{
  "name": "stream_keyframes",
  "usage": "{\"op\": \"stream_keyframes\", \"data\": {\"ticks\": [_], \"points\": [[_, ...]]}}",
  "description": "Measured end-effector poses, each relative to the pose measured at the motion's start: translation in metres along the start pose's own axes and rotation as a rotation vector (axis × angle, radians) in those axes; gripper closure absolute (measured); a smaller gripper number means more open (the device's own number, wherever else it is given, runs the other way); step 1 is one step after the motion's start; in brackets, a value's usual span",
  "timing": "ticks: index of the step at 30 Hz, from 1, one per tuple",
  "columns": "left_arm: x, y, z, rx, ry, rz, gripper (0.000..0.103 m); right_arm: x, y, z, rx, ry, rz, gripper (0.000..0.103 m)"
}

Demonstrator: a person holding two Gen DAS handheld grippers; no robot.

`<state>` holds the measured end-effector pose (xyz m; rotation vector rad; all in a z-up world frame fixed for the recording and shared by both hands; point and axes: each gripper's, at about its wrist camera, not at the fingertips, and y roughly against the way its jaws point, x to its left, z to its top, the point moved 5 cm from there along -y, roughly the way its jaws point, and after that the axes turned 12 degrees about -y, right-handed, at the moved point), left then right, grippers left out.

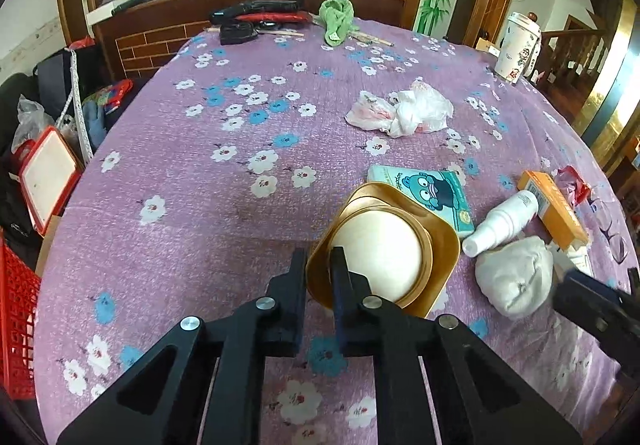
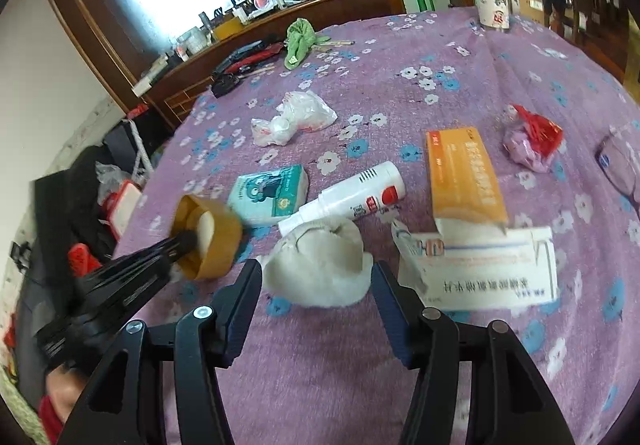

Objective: Collect trash
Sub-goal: 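Grasp the white crumpled tissue with the right tool while the left tool holds the container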

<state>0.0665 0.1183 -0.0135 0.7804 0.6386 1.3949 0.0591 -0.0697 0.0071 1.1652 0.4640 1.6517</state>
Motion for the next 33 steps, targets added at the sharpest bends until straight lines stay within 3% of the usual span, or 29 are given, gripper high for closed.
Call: {"op": "stream_keyframes", "data": {"ticks": [3,10,12,17,33], "points": [[0.001,0.003,-0.003,-0.008,-0.006,0.01,0.093,0.001,-0.015,0.0,-0.004,0.02,-0.04,0.037],[0.002,-0.004,0.002,0.0,-0.003,0.005,0.092,0.001,-0.031,-0.006,0.032,0.035,-0.039,0.036],[0.004,-0.008,0.002,0.005,0.008,0.001,0.091,0.001,-0.031,-0.007,0.028,0.033,-0.025,0.047],[0.004,-0.01,0.002,-0.006,0.02,-0.003,0.091,0.004,-0.028,-0.01,0.028,0.04,-0.005,0.061],[-0.009,0.054,-0.019,-0.14,-0.055,0.104,0.094,0.013,0.017,-0.022,-0.027,0.048,0.034,0.064]]}}
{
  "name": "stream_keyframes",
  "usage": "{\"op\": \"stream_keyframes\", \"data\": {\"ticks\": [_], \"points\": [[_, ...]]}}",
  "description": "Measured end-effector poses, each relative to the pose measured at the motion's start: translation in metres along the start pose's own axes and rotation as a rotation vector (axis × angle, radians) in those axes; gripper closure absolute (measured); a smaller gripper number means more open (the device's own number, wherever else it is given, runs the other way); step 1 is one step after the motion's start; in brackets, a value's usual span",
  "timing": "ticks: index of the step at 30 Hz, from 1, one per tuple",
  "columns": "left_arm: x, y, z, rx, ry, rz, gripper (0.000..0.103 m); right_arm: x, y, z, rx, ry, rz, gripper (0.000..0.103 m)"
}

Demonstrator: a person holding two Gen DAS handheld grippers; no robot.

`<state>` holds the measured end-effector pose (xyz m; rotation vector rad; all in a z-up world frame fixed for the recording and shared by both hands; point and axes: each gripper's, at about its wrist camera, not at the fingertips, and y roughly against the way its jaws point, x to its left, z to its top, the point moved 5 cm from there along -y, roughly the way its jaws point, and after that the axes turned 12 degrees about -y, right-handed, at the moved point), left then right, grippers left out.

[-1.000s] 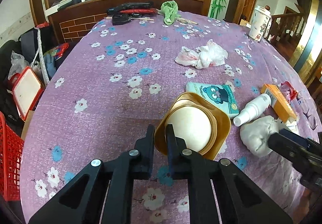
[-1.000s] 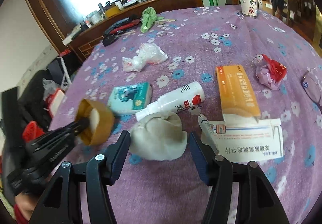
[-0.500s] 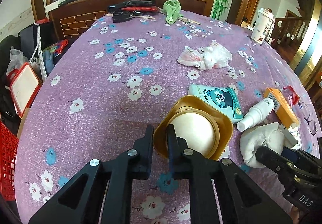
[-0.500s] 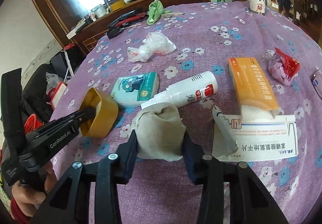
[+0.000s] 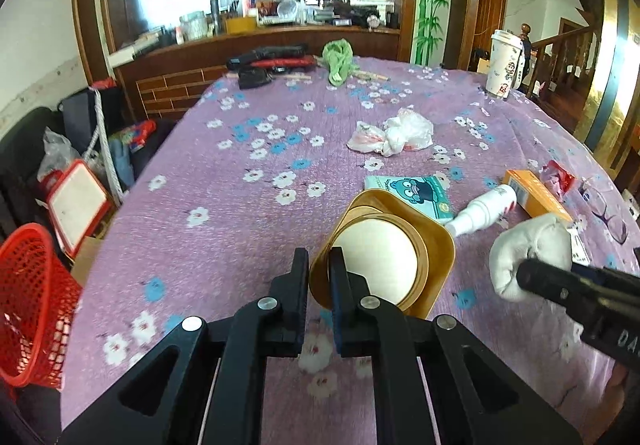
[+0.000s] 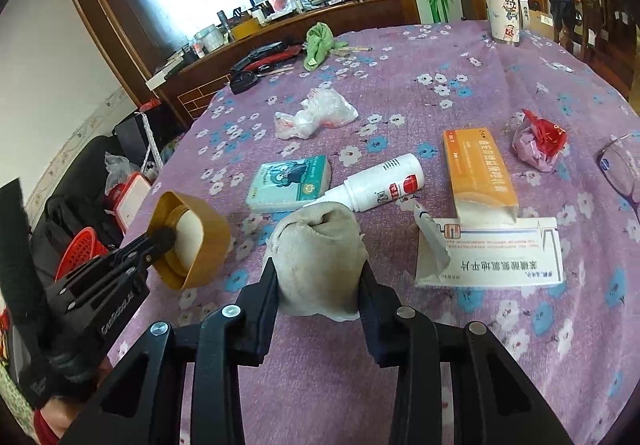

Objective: Collect trash
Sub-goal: 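Grasp the white crumpled tissue with the right tool while the left tool holds the container, then carry the yellow container and white tissue with both tools toward the red basket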

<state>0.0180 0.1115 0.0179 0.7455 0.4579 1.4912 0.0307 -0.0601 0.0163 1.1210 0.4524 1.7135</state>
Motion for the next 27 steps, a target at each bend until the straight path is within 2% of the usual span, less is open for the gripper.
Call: {"op": "stream_keyframes", "data": {"ticks": [8,27], "points": [[0.001,0.031,-0.016,-0.049,-0.033,0.073,0.094,0.005,0.012,-0.009,-0.01,0.014,0.001,0.064],[0.0,0.056,-0.03,-0.084,-0.039,0.102,0.093,0.016,0.031,-0.023,-0.027,0.04,-0.014,0.064]]}}
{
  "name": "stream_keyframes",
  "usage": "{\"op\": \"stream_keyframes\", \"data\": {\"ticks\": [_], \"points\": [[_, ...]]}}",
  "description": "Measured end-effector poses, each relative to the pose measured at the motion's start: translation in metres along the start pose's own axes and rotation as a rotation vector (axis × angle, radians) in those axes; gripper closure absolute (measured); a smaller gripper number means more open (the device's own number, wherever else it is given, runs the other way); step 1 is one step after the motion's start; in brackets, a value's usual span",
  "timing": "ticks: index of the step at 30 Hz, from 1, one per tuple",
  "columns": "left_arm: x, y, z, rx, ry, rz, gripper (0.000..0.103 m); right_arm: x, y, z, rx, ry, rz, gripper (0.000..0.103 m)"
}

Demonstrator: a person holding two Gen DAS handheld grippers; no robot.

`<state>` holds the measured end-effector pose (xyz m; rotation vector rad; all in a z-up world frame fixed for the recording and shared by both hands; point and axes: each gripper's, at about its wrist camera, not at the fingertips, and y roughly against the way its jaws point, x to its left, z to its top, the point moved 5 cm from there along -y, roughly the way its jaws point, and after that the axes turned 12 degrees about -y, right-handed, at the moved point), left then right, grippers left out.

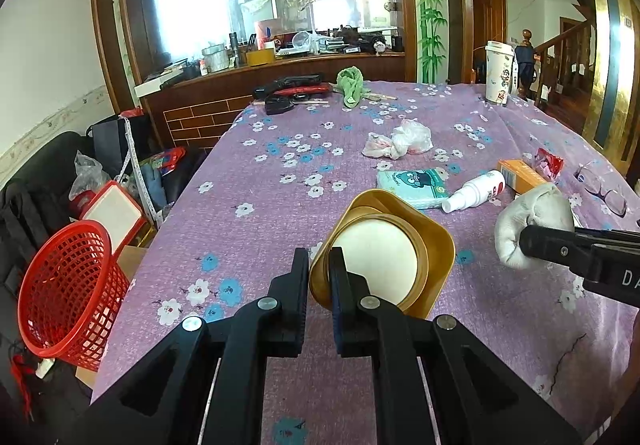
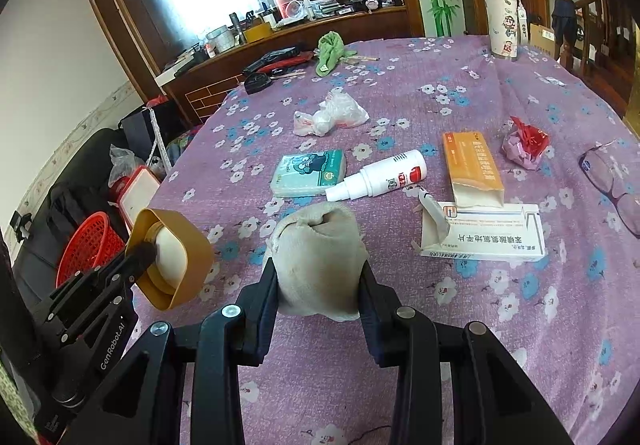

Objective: Collect trash
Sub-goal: 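Carry the yellow container and white tissue with both tools toward the red basket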

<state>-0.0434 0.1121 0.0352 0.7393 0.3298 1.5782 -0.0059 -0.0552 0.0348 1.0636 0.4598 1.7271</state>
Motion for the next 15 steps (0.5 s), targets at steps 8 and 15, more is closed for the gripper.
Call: {"op": "stream_keyframes", "data": {"ticks": [8,15], "points": [[0.006,0.012,-0.002,-0.013,0.015,0.003,0.093,0.008,0.011,-0.001,-0.017,0.015,-0.001,0.064],[0.015,0.023,-0.005,-0.029,0.036,-0.003,0.093,0.016,0.017,-0.005,-0.027,0.03,-0.011,0.064]]}}
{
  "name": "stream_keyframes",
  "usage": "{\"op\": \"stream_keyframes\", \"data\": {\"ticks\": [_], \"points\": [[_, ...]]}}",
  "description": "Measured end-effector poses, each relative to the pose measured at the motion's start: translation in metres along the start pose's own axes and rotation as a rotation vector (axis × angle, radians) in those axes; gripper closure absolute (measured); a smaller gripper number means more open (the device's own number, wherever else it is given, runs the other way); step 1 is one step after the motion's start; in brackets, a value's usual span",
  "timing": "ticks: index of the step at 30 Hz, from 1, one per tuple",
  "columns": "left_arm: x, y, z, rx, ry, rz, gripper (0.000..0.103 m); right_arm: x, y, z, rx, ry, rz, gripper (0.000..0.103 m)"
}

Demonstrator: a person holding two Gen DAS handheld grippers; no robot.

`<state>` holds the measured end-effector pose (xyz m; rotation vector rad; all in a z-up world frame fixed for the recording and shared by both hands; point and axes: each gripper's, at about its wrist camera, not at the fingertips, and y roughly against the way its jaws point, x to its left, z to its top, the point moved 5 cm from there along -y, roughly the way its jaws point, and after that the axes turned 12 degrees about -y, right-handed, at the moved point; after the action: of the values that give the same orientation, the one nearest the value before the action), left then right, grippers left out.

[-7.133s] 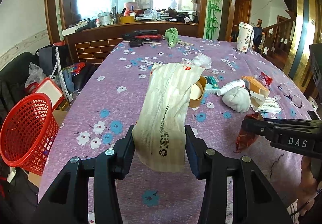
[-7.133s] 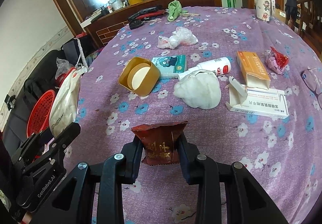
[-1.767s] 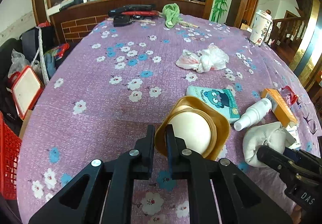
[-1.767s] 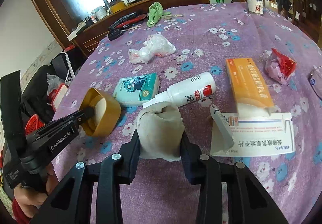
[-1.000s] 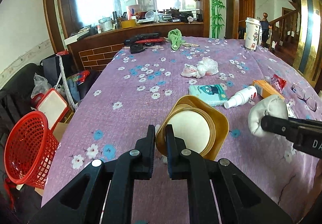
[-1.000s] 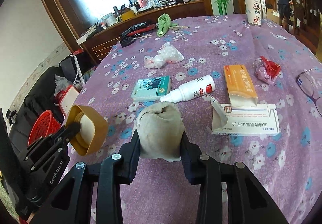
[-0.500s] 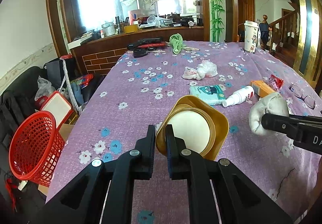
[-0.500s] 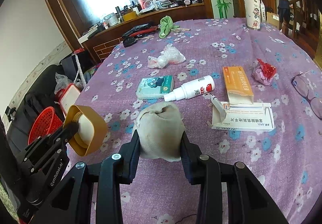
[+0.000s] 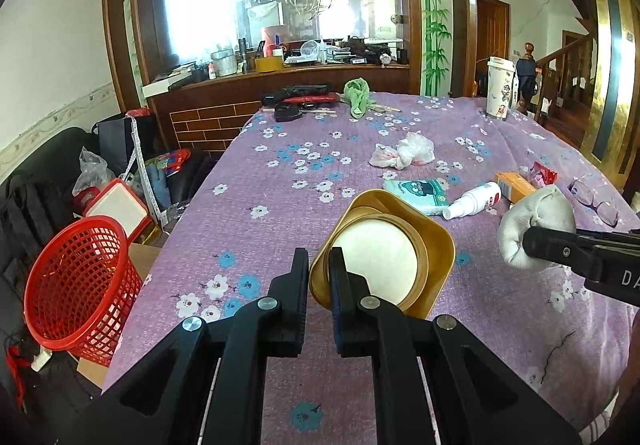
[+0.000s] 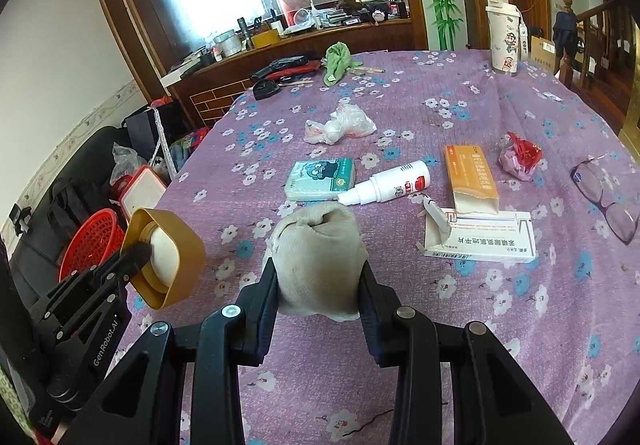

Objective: Collect trash
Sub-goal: 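Carry the yellow container and white tissue with both tools toward the red basket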

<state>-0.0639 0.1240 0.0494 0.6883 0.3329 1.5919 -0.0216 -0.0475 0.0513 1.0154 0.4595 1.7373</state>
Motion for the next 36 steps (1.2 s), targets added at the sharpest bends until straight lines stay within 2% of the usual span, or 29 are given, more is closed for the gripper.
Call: {"op": "stream_keyframes", "data": {"ticks": [36], "points": [[0.015,0.015,0.007,-0.013,0.033,0.017,0.093,-0.003,0.01,-0.002,-0.009,-0.004,0.028,0.064]]}}
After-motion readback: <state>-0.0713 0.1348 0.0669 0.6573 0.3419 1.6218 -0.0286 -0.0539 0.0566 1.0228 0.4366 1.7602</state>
